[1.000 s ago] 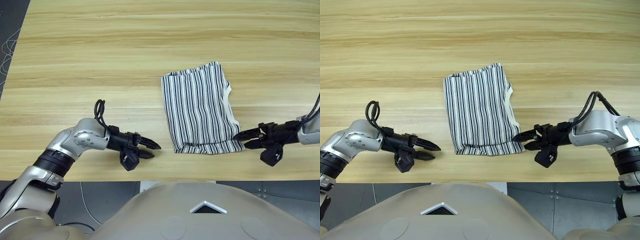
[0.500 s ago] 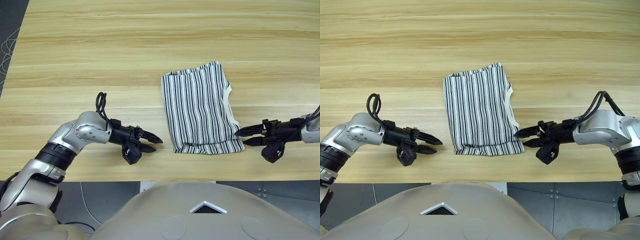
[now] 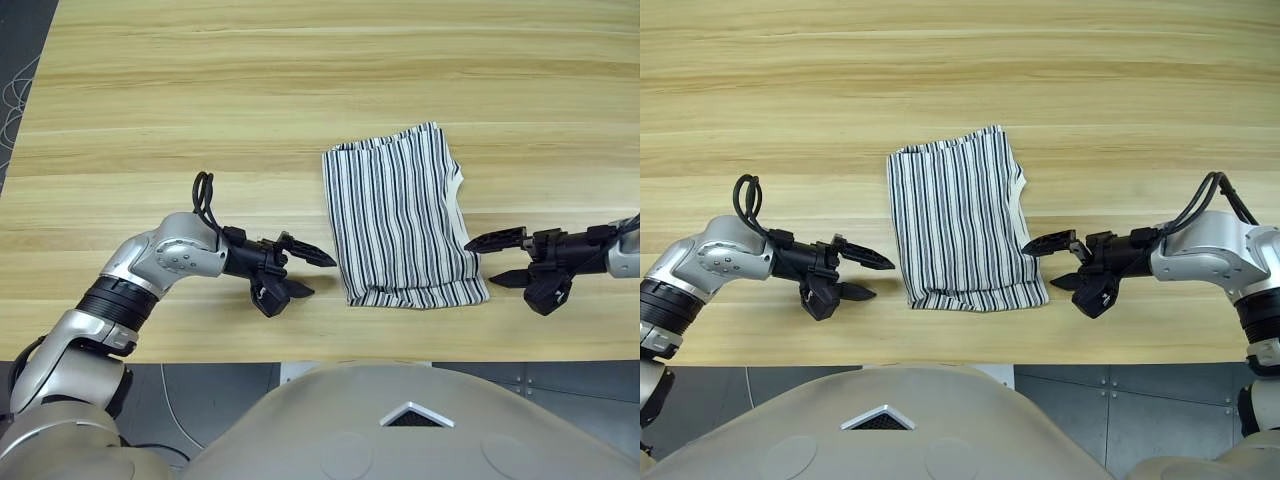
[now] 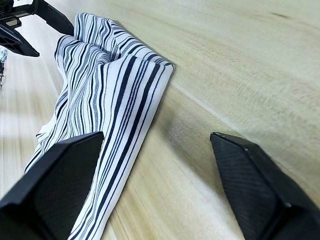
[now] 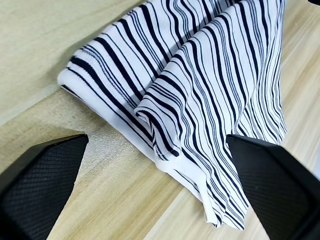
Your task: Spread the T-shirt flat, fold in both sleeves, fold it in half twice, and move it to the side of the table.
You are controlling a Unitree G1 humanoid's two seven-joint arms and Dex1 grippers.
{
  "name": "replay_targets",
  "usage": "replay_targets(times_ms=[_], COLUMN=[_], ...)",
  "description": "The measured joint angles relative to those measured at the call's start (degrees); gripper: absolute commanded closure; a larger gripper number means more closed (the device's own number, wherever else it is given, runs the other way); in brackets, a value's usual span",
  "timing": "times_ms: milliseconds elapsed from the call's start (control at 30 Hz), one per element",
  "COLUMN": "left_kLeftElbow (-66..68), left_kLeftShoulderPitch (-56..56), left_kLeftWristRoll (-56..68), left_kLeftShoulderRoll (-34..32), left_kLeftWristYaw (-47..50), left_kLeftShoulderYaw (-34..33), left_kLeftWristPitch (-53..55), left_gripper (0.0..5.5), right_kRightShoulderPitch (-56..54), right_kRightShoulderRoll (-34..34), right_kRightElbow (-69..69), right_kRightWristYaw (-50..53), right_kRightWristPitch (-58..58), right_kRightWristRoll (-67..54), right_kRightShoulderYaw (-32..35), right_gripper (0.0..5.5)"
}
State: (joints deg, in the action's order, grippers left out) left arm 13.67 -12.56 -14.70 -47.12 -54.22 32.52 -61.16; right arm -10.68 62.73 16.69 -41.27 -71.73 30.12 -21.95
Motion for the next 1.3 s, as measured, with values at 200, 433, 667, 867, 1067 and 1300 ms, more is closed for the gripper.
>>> replay_targets(times_ms=[200, 433, 667, 867, 1067, 1300], left_kLeftElbow=[-0.97, -0.15, 3.64, 5.57, 5.91, 5.89], left_kLeftShoulderPitch=[-1.21, -3.45, -5.38, -6.37, -6.41, -6.69], left_kLeftWristRoll=[2.22, 4.86, 7.67, 8.84, 8.93, 8.75], left_kLeftShoulderRoll=[2.29, 5.44, 7.3, 8.79, 9.67, 10.1], left_kLeftWristYaw=[-1.07, -2.89, -6.98, -8.34, -8.48, -9.6], left_kLeftShoulderYaw=[2.87, 5.16, 6.58, 7.25, 7.35, 7.41], left_kLeftWristPitch=[2.41, 4.71, 8.28, 8.45, 8.54, 9.59], left_gripper=[1.55, 1.55, 1.55, 1.55, 1.55, 2.41], right_kRightShoulderPitch=[-1.18, -2.22, -3.65, -4.41, -5.02, -5.51], right_kRightShoulderRoll=[-0.08, -1.31, -2.91, -3.79, -4.65, -5.54], right_kRightElbow=[-0.17, -1.03, -1.5, -1.6, -1.44, -1.49], right_kRightWristYaw=[0.75, 1.14, 1.15, 1.15, 1.23, 1.21], right_kRightWristPitch=[-0.01, 0.44, 0.75, 0.97, 1.12, 1.84], right_kRightWristRoll=[0.75, 1.05, 0.98, 0.91, 0.71, -0.05], right_kRightShoulderYaw=[-1.45, -3.17, -4.75, -5.78, -6.51, -7.62], right_gripper=[0.43, 0.43, 0.43, 0.43, 0.43, 0.43])
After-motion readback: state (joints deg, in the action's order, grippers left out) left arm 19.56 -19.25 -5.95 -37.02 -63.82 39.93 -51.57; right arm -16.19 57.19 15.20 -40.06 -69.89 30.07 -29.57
